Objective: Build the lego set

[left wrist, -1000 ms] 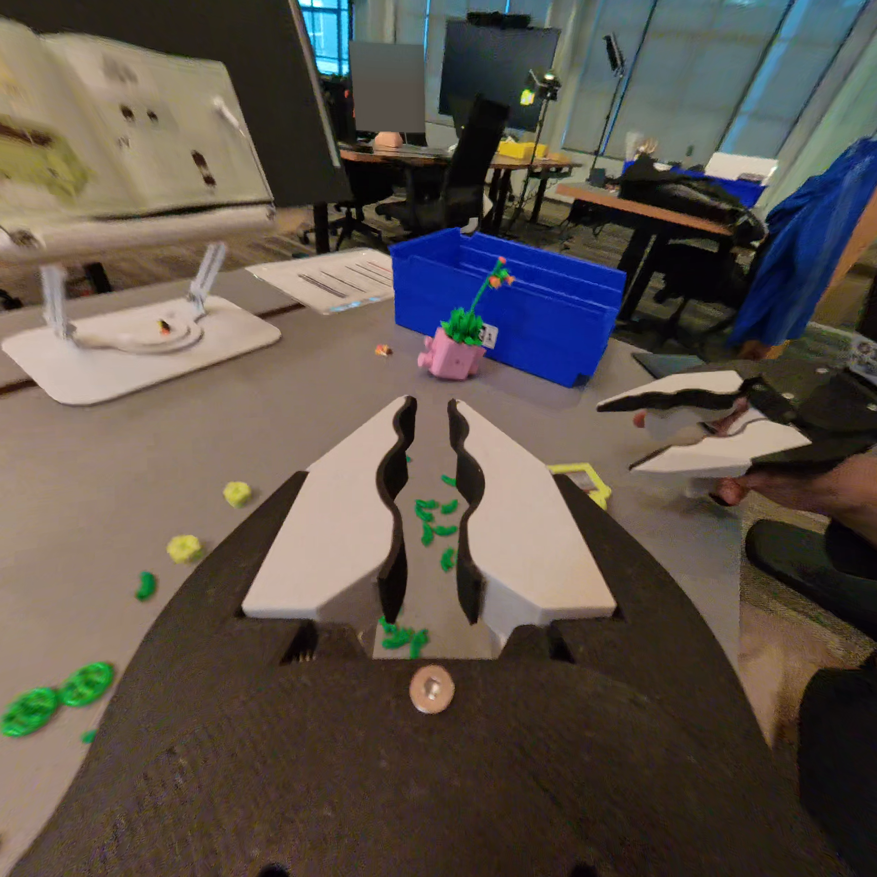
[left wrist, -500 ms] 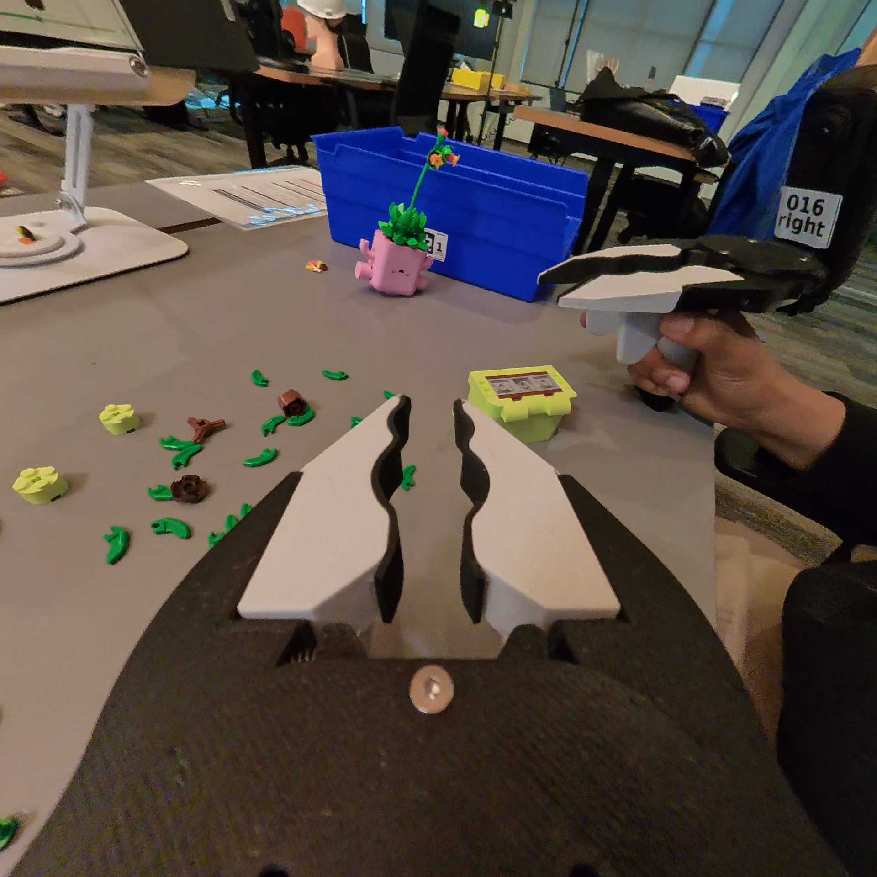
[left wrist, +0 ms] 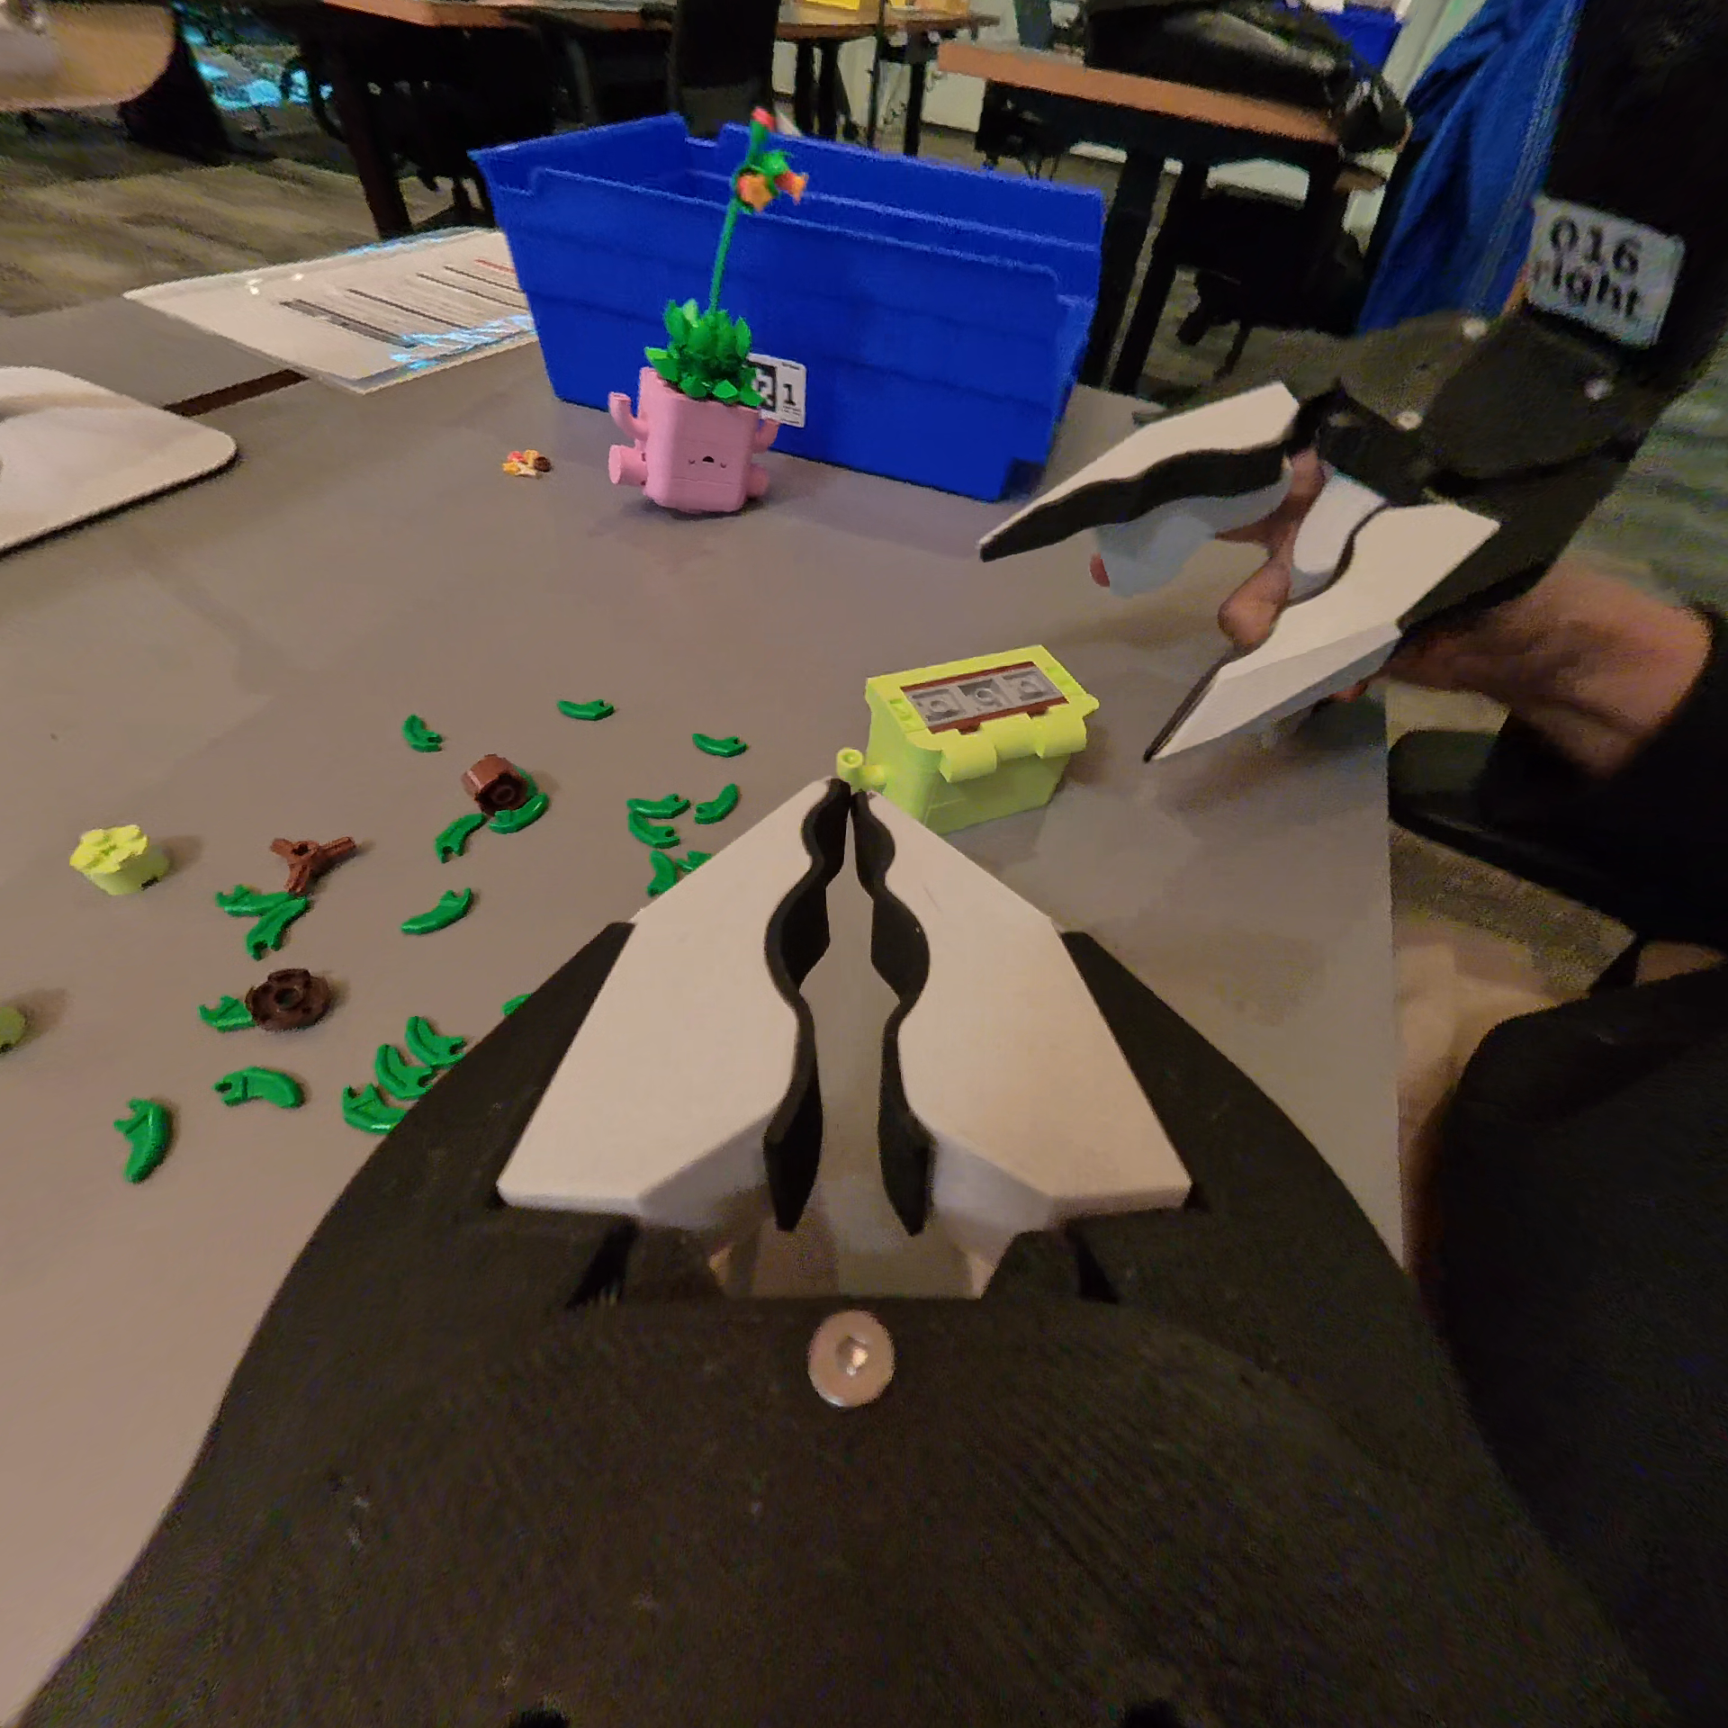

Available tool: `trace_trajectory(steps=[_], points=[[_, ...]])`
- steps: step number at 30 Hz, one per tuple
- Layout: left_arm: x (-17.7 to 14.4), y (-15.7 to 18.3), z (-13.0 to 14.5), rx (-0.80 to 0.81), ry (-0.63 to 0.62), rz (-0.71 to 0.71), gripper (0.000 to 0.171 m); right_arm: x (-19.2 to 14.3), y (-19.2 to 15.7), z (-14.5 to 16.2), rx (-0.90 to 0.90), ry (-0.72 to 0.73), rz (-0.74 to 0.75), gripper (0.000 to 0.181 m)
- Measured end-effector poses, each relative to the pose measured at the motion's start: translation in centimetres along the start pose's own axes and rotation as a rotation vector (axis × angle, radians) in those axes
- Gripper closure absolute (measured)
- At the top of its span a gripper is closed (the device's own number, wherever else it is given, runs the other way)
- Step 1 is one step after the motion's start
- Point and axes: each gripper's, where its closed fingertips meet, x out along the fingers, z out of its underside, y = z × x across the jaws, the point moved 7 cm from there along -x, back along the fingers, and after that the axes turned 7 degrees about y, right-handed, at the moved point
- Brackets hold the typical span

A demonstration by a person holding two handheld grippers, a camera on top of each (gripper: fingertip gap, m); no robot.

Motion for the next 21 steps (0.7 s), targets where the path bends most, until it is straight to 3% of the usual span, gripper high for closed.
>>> trace_trajectory(steps=[3,6,9,10,15,21], points=[[0.5,1.1,0.3,0.109,-0.048,0.004,0.171,0.3,-0.4,1.2,0.068,-0.129,-0.063,0.079],[1.0,1.7,0.6,0.199,-0.079,-0.013,0.171,0.5,-2.0,1.8,0.130,-0.206,-0.218,0.084],[0.9,1.2,0.4,0.191,-0.060,-0.053,0.169,-0.2,-4.1,1.5,0.130,-0.185,-0.404,0.123],[0.8,1.1,0.3,0.172,-0.050,-0.051,0.168,-0.2,-4.5,1.3,0.130,-0.172,-0.427,0.124],[0.5,0.0,-0.2,0.087,0.007,-0.050,0.166,-0.6,-4.2,0.9,0.160,-0.123,-0.433,0.127],[0.9,-0.2,-0.2,0.058,-0.005,-0.009,0.154,-1.0,-2.2,0.4,0.367,-0.040,-0.463,0.129]])
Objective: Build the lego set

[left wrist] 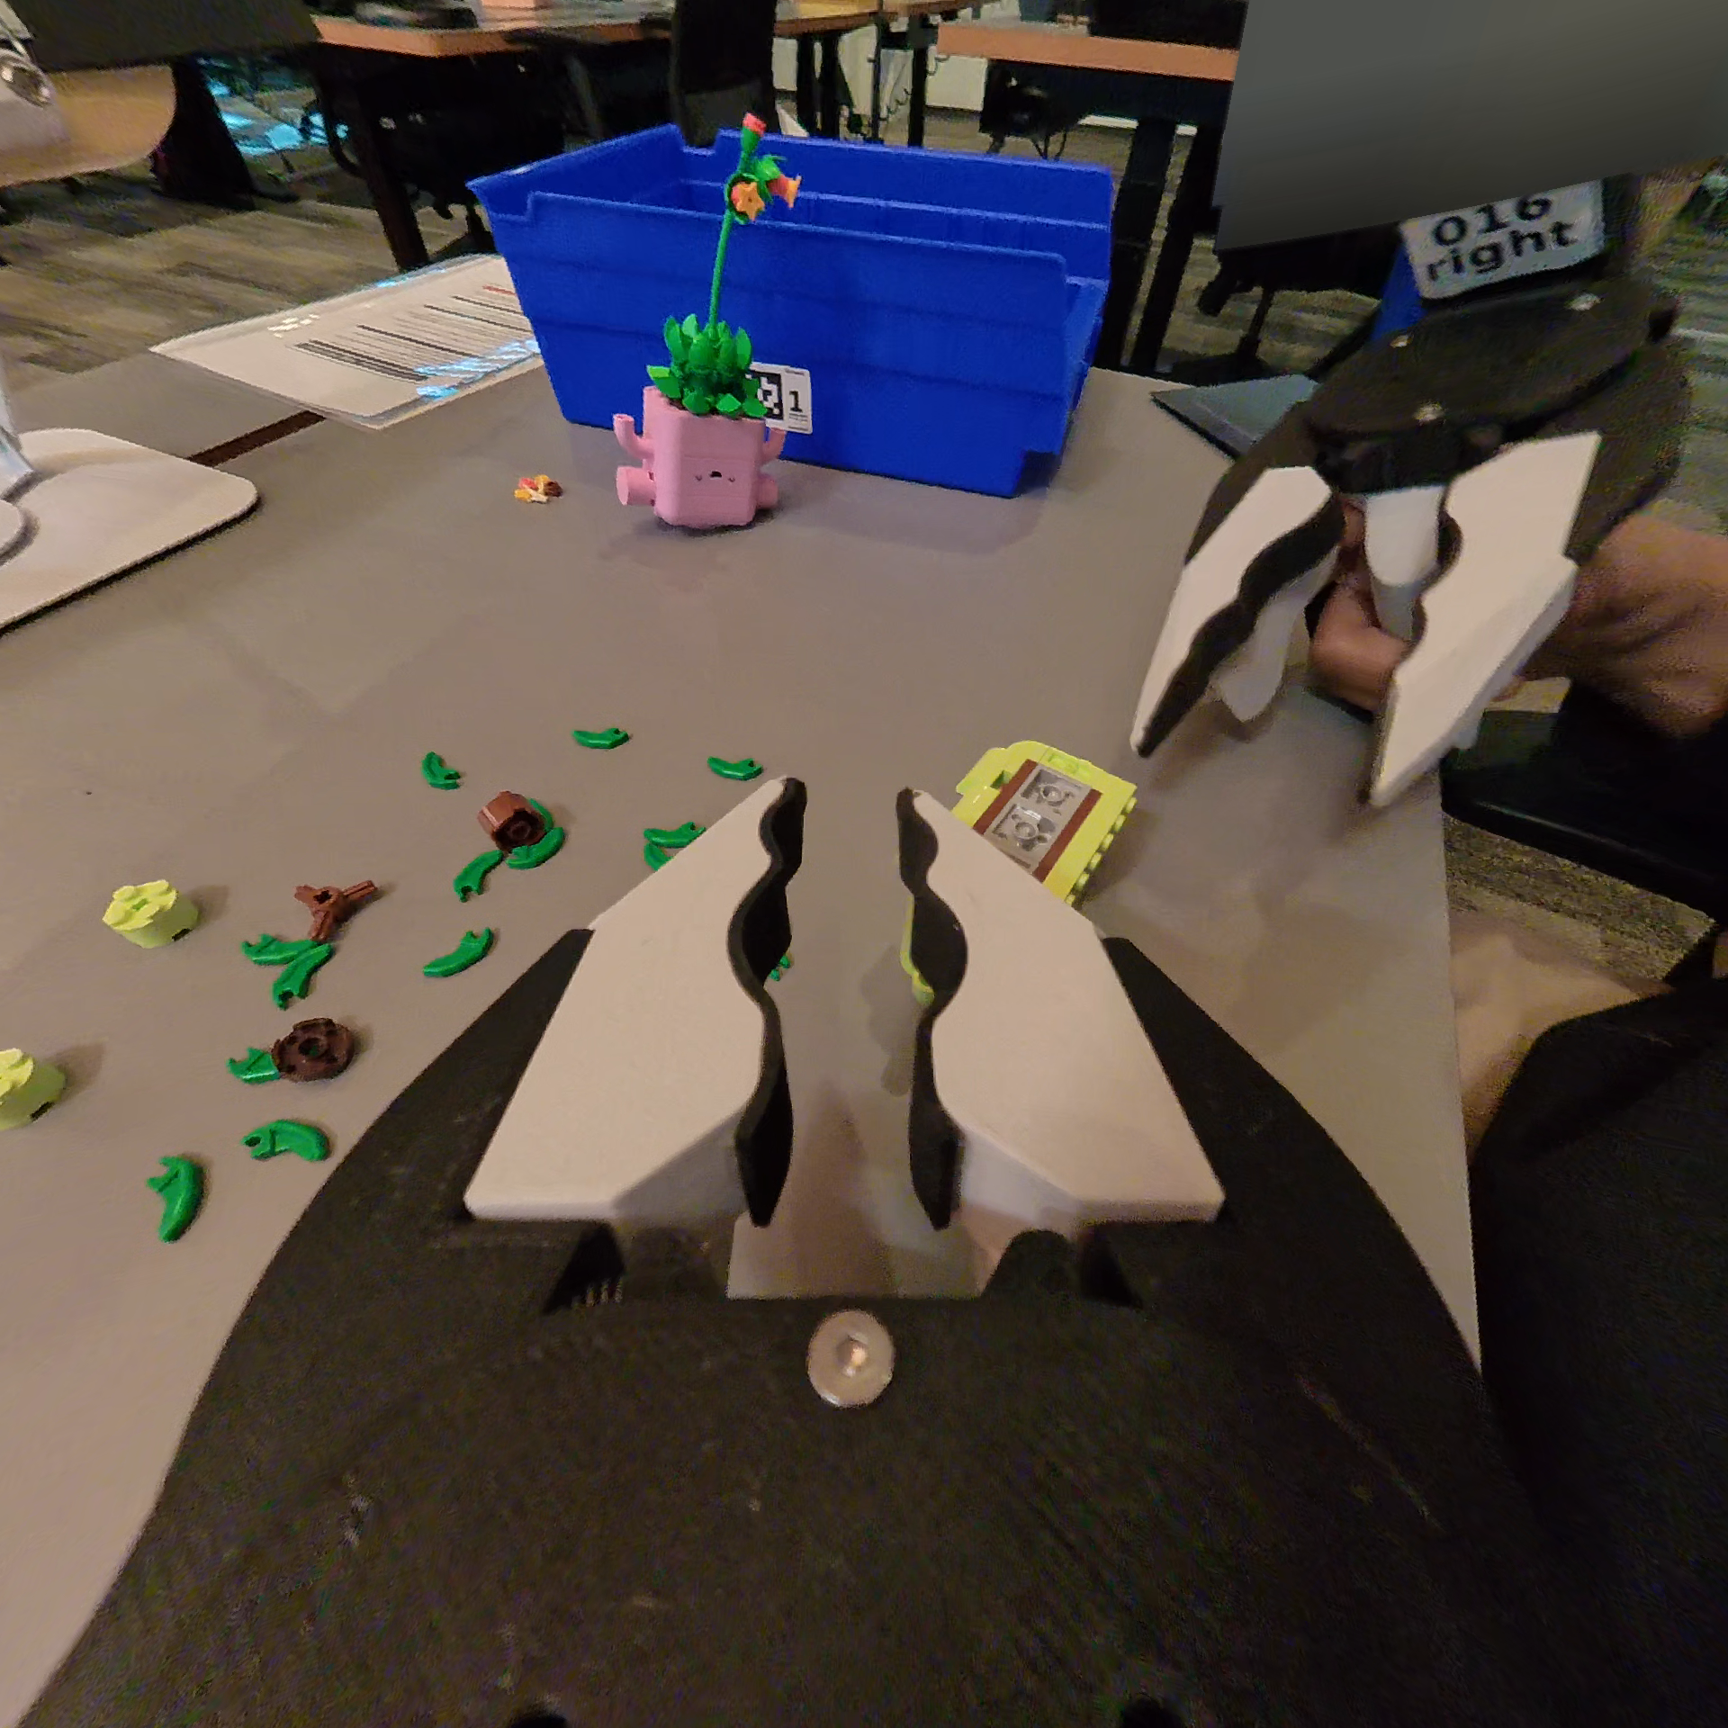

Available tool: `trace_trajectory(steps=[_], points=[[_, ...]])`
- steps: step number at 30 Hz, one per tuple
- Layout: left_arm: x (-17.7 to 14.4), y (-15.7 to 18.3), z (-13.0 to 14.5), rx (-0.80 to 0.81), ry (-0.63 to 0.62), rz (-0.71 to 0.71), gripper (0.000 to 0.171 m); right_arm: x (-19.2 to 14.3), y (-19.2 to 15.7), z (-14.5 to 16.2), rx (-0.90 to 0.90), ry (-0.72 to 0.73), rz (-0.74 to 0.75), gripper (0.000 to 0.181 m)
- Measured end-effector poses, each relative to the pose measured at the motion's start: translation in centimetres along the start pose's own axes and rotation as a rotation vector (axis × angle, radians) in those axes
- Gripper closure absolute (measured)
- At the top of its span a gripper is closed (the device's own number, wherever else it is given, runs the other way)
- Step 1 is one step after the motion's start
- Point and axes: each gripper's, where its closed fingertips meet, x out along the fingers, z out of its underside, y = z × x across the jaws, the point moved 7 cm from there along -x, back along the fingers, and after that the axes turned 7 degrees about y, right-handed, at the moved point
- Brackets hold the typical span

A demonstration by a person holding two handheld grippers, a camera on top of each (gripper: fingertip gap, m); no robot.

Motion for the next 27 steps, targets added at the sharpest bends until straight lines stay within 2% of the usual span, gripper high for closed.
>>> trace_trajectory(steps=[2,6,8,11,18,24,27], points=[[0.0,0.4,0.0,0.012,-0.001,0.044,0.142,-0.6,0.4,-0.5,0.042,0.065,-0.011,0.130],[0.3,1.2,0.2,0.046,-0.034,0.118,0.105,-2.0,0.9,-1.6,0.042,0.220,0.000,0.141],[0.8,1.4,0.6,0.061,-0.087,0.122,0.096,-2.2,1.1,-1.8,0.042,0.251,0.011,0.143],[1.3,1.7,1.0,0.094,-0.142,0.123,0.092,-2.1,1.1,-1.8,0.018,0.249,0.048,0.144],[0.8,2.0,0.7,0.130,-0.094,0.115,0.102,-1.3,0.7,-1.5,-0.093,0.187,0.148,0.145],[1.4,2.4,1.2,0.184,-0.150,0.093,0.105,-1.0,1.2,-1.4,-0.329,0.130,0.403,0.138],[1.5,2.8,1.5,0.235,-0.169,0.089,0.105,-0.9,1.3,-1.4,-0.357,0.114,0.442,0.137]])
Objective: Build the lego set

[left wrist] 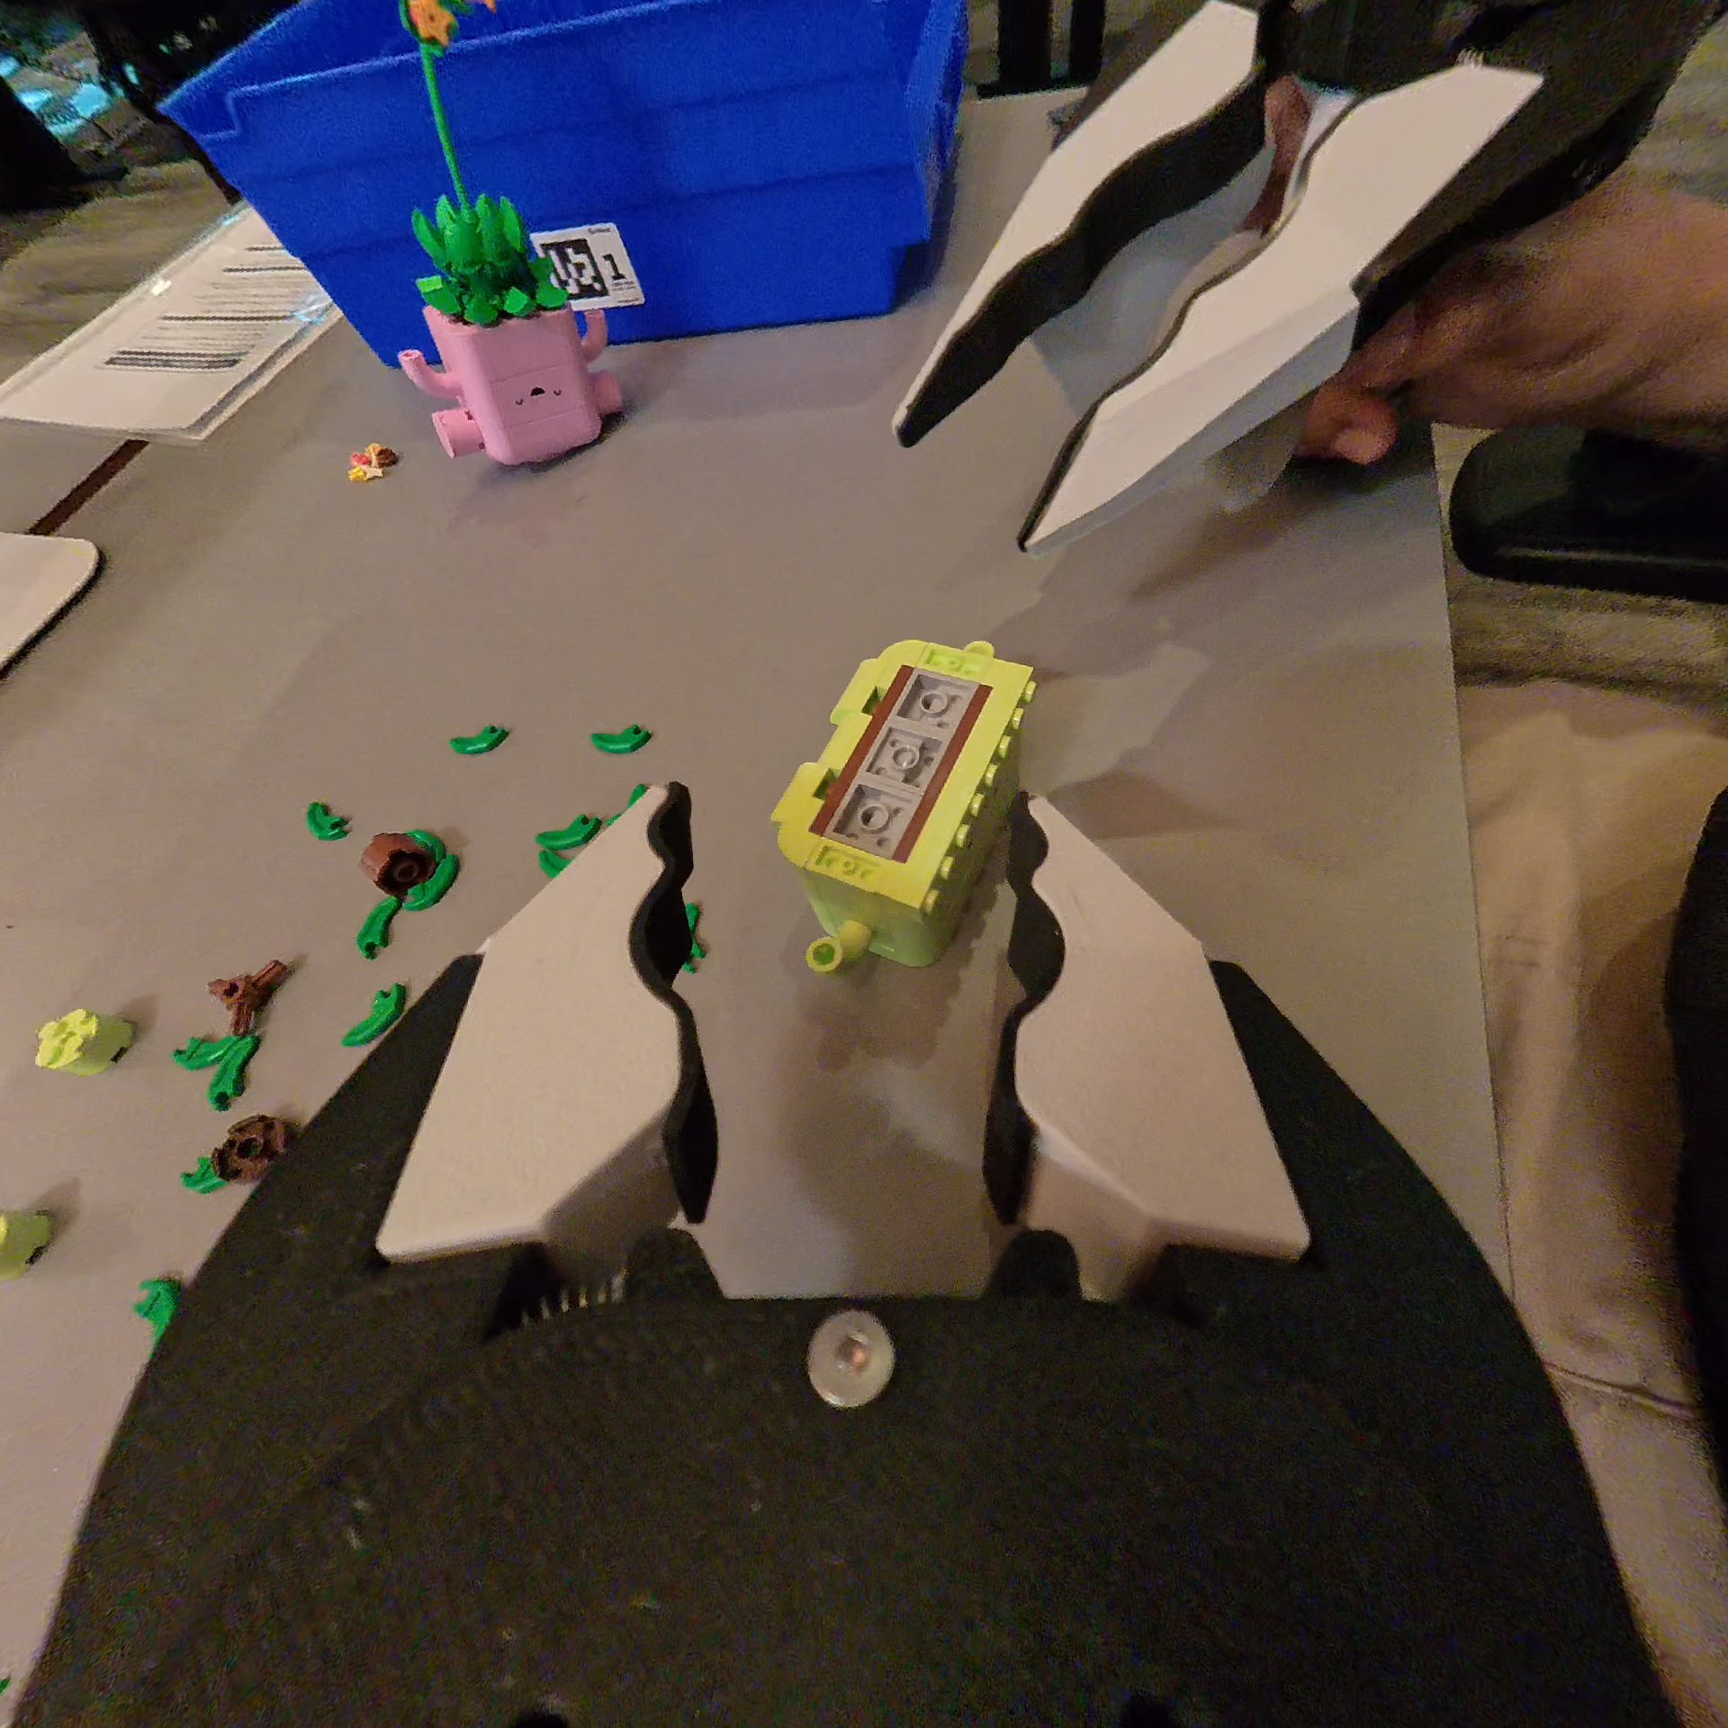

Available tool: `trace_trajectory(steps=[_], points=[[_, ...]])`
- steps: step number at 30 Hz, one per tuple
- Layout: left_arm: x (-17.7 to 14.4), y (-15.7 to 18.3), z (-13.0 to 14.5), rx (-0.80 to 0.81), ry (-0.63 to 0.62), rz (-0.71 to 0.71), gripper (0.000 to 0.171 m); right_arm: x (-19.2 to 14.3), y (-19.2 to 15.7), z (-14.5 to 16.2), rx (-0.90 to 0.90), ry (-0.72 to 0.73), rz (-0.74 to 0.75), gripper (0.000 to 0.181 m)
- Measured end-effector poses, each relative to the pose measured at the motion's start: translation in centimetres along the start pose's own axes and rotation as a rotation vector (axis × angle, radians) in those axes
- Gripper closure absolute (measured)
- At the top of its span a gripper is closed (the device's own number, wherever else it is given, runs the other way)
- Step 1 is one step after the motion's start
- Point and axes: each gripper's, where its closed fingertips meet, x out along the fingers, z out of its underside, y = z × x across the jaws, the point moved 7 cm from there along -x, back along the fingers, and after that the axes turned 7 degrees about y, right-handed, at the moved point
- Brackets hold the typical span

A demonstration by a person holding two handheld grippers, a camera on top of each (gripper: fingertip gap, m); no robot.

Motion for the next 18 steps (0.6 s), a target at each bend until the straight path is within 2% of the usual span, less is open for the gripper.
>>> trace_trajectory(steps=[9,18], points=[[0.4,0.6,0.2,0.057,-0.040,0.005,0.106,-1.4,1.8,-0.7,0.202,0.137,-0.046,0.137],[0.6,1.1,0.4,0.110,-0.059,-0.006,0.108,-0.1,0.3,-0.1,0.081,0.015,-0.073,0.141]])
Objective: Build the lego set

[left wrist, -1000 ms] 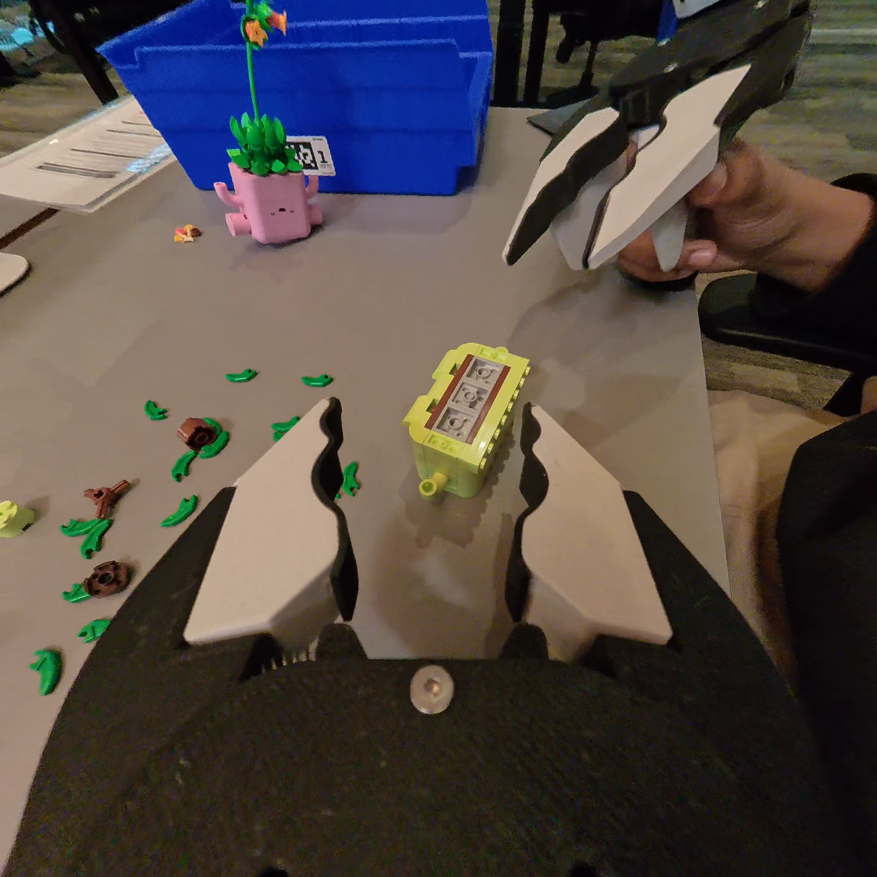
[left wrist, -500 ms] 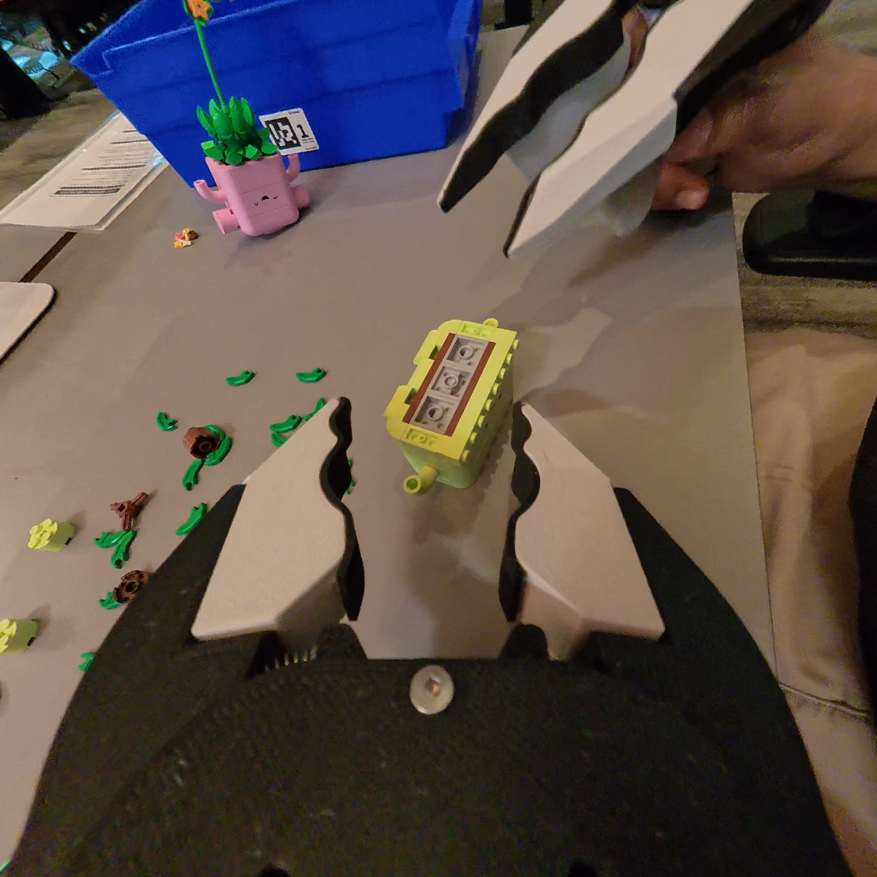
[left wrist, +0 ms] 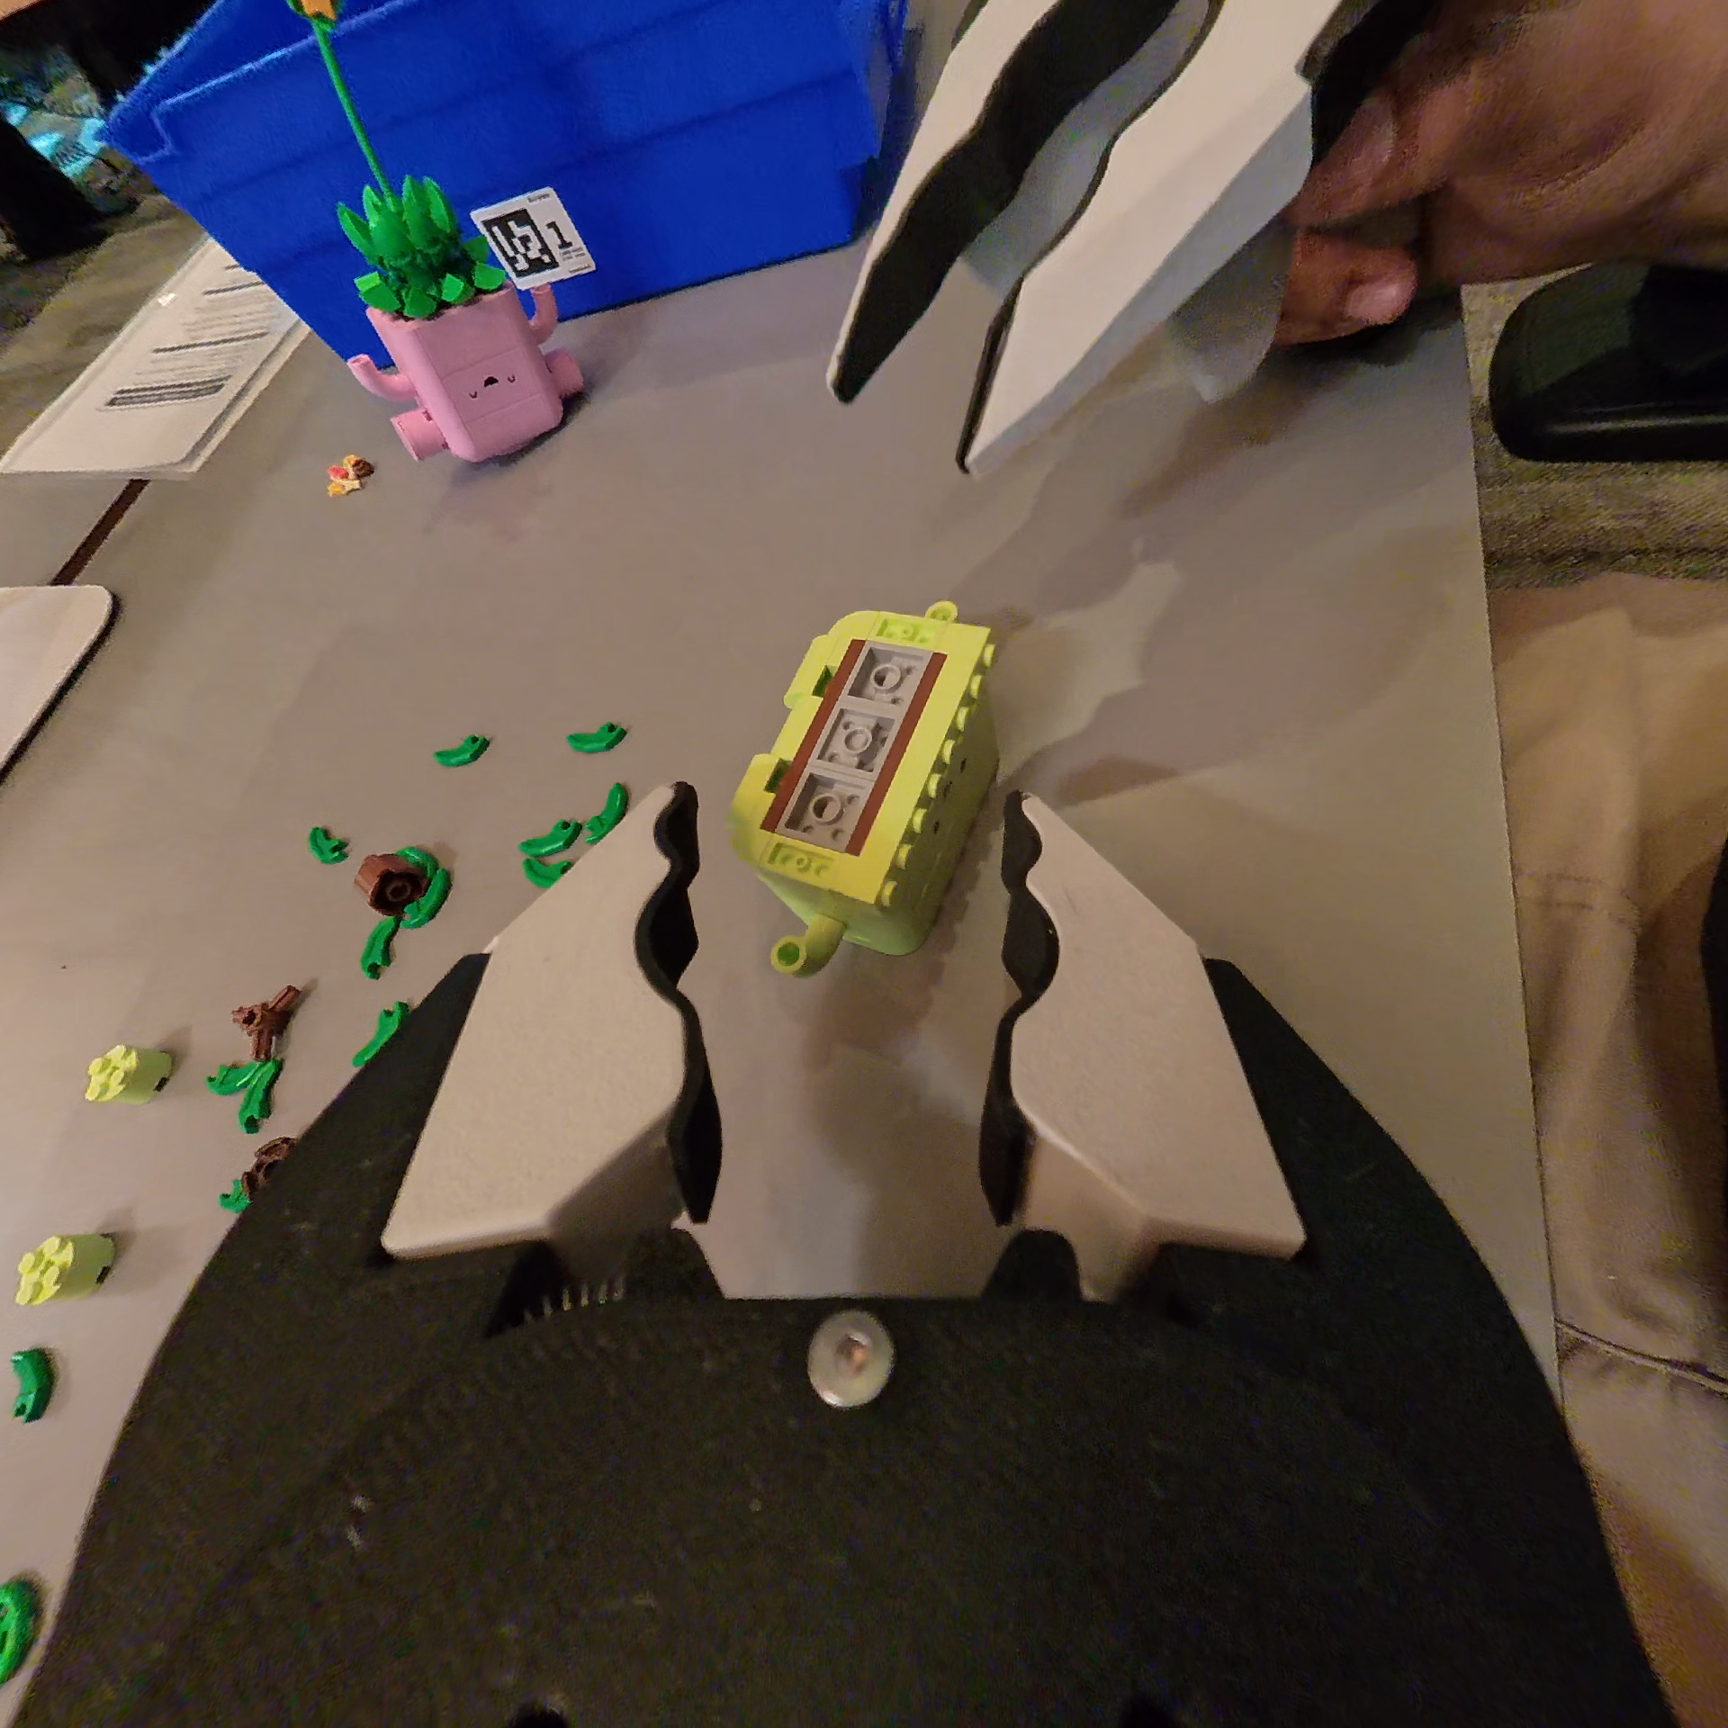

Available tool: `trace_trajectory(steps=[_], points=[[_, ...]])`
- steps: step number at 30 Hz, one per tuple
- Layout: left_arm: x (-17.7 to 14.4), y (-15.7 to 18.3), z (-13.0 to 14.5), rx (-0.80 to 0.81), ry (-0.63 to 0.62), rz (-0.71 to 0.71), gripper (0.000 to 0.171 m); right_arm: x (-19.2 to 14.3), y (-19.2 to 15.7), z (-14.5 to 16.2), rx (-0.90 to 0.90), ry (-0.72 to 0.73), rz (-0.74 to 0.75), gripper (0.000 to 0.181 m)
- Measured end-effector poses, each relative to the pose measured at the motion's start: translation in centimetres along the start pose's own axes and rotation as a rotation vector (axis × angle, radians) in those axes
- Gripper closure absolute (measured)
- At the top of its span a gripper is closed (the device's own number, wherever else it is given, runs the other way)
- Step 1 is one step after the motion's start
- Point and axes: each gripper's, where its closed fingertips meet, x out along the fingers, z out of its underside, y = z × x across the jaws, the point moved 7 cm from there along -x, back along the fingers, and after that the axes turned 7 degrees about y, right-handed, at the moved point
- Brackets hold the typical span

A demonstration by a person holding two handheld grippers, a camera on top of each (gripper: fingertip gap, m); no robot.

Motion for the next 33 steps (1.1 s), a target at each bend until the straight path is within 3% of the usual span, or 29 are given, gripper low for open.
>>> trace_trajectory(steps=[16,22,27,33], points=[[-0.2,-0.4,0.9,0.060,-0.063,-0.047,0.108,0.7,-0.4,0.5,-0.003,-0.069,-0.018,0.136],[-0.9,-0.9,1.1,0.009,-0.036,-0.014,0.122,0.8,-0.4,0.5,0.004,-0.077,-0.024,0.136],[-0.4,-0.4,1.4,0.033,-0.092,0.018,0.134,0.8,-0.4,0.5,0.008,-0.076,-0.026,0.136],[1.4,-0.2,0.8,0.024,-0.117,0.032,0.134,0.1,0.1,0.1,0.048,-0.009,-0.011,0.138]])
